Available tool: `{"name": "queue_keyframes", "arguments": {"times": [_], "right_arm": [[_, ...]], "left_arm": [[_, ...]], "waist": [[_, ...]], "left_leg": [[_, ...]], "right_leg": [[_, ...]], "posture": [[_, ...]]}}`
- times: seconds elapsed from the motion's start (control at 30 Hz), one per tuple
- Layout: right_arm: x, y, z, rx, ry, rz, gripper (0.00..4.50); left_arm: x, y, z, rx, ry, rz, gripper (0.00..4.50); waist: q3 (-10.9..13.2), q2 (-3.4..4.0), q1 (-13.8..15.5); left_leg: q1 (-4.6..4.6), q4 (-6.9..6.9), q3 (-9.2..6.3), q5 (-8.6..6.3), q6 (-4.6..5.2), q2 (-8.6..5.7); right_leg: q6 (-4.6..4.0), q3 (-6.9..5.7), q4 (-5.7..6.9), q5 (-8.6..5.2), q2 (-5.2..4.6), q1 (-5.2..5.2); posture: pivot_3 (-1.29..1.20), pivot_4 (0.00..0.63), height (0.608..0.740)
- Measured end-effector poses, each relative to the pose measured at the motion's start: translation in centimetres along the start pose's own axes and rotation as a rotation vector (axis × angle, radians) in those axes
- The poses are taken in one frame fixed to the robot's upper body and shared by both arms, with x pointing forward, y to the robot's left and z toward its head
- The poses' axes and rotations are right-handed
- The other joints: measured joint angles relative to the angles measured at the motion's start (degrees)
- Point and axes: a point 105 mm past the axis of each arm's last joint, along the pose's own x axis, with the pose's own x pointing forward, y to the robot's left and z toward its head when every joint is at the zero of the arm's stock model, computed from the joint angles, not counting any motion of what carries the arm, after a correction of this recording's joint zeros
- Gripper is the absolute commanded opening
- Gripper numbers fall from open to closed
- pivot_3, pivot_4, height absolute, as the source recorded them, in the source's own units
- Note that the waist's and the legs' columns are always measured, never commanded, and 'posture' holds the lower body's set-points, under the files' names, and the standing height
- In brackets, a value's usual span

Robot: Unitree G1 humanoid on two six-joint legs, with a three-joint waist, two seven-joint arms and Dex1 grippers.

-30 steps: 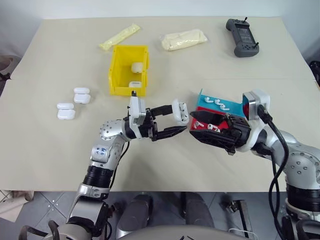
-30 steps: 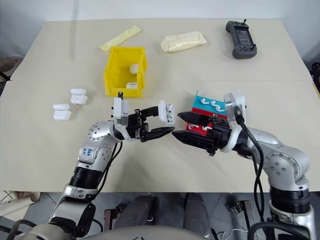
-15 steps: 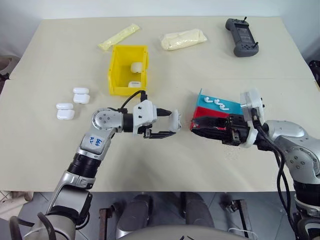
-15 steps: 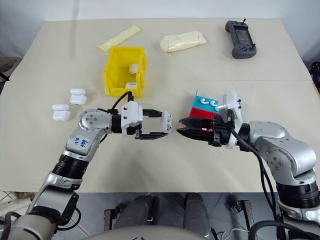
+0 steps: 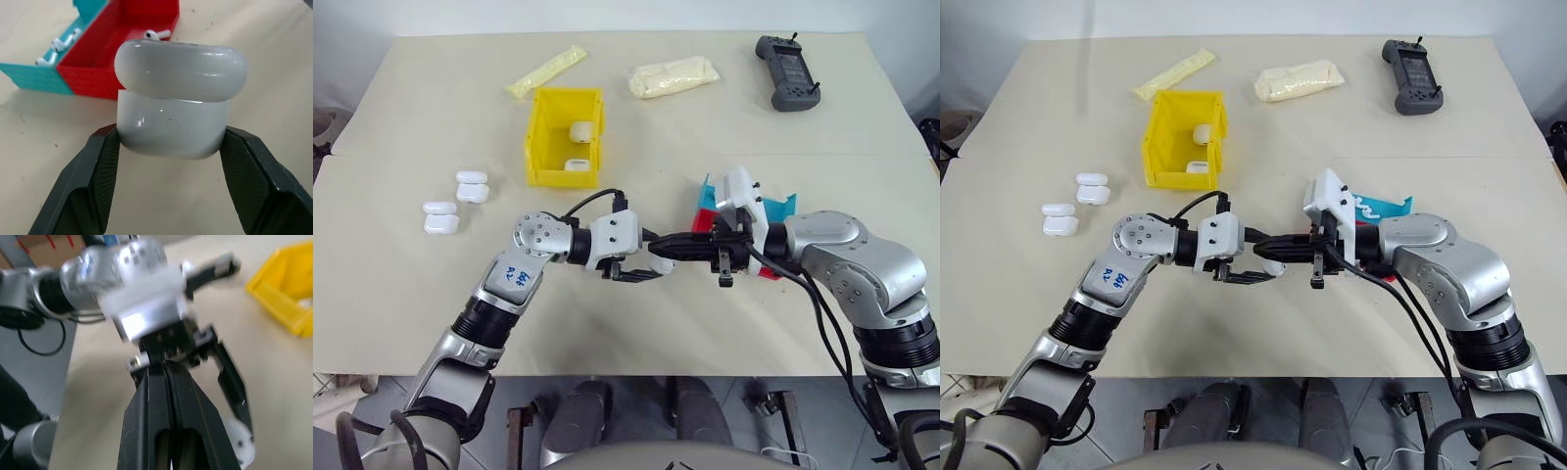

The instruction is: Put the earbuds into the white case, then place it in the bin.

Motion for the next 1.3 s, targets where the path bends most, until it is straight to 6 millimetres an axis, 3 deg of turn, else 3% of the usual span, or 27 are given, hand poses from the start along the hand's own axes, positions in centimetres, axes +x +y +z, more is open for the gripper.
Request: {"name": "queue_keyframes", "arguments": {"times": [0.23, 0.4, 0.6, 0.73, 0.93, 1.03, 1.1, 1.2, 1.3], "right_arm": [[-1.0, -0.5, -1.6, 0.017, 0.045, -0.052, 0.03], [-3.4, -1.2, -3.9, 0.064, 0.098, -0.138, 0.03], [-6.2, -1.5, -4.2, 0.085, -0.041, -0.238, 0.03], [-8.4, -1.5, -4.9, 0.09, -0.069, -0.319, 0.93], [-10.5, -1.9, -3.7, -0.087, -0.132, -0.425, 2.88], [-10.9, -2.2, -3.4, -0.167, -0.167, -0.493, 3.88], [-11.2, -2.4, -3.6, -0.191, -0.179, -0.534, 4.47], [-11.4, -2.6, -3.8, -0.205, -0.193, -0.565, 4.47], [-11.5, -2.5, -4.3, -0.202, -0.197, -0.588, 4.47]], "left_arm": [[-0.3, 0.1, 0.2, -0.001, -0.003, 0.016, 2.74], [-1.3, 0.7, 0.2, -0.005, -0.021, 0.061, 2.74], [-2.2, 0.2, 0.6, -0.031, -0.089, 0.092, 2.74], [-3.6, 0.1, 0.6, -0.064, -0.162, 0.177, 2.74], [-6.7, 0.6, -1.2, -0.162, -0.21, 0.408, 2.74], [-8.9, 2.1, -1.5, -0.199, -0.245, 0.589, 2.74], [-10.8, 4.3, -0.6, -0.236, -0.335, 0.762, 2.74], [-13.2, 8.1, 1.6, -0.213, -0.399, 0.928, 2.74], [-13.8, 10.8, 2.0, -0.242, -0.421, 1.01, 2.74]], "waist": [[0.0, 0.0, 0.01], [0.01, -0.02, 0.09], [0.02, -0.03, 0.06], [0.01, -0.02, 0.07], [0.02, -0.02, 0.04], [0.02, -0.03, 0.23], [0.06, -0.1, 0.56], [0.1, -0.2, 0.8], [0.1, -0.2, 0.67]], "left_leg": [[0.0, -0.01, 0.01, 0.0, 0.0, 0.01], [-0.01, 0.01, 0.01, 0.0, 0.0, 0.0], [0.0, -0.02, 0.01, 0.0, 0.0, 0.01], [0.04, -0.01, 0.01, 0.0, 0.0, 0.04], [0.12, 0.01, 0.06, 0.01, -0.02, 0.05], [0.11, 0.03, 0.05, 0.01, -0.02, 0.02], [0.11, 0.09, 0.04, 0.02, -0.01, -0.02], [0.13, 0.12, 0.05, 0.02, -0.02, -0.04], [0.13, 0.09, 0.07, 0.02, -0.02, -0.04]], "right_leg": [[0.0, 0.0, 0.01, 0.0, 0.0, -0.01], [0.0, -0.01, 0.0, 0.0, 0.0, 0.0], [0.0, 0.01, 0.01, 0.0, 0.0, 0.0], [0.0, 0.01, 0.02, 0.0, 0.01, 0.02], [0.0, 0.06, -0.03, 0.0, 0.03, 0.04], [0.0, 0.07, -0.01, 0.0, 0.01, 0.04], [0.0, 0.06, 0.0, 0.0, -0.02, 0.05], [0.0, 0.06, 0.06, 0.0, -0.01, 0.06], [0.01, 0.06, 0.15, 0.0, 0.01, 0.06]], "posture": [[0.0, 0.15, 0.74], [0.0, 0.15, 0.74], [0.0, 0.15, 0.74], [0.0, 0.15, 0.74], [0.0, 0.15, 0.74], [0.0, 0.15, 0.74], [0.0, 0.15, 0.74], [0.0, 0.15, 0.74], [0.0, 0.15, 0.74]]}}
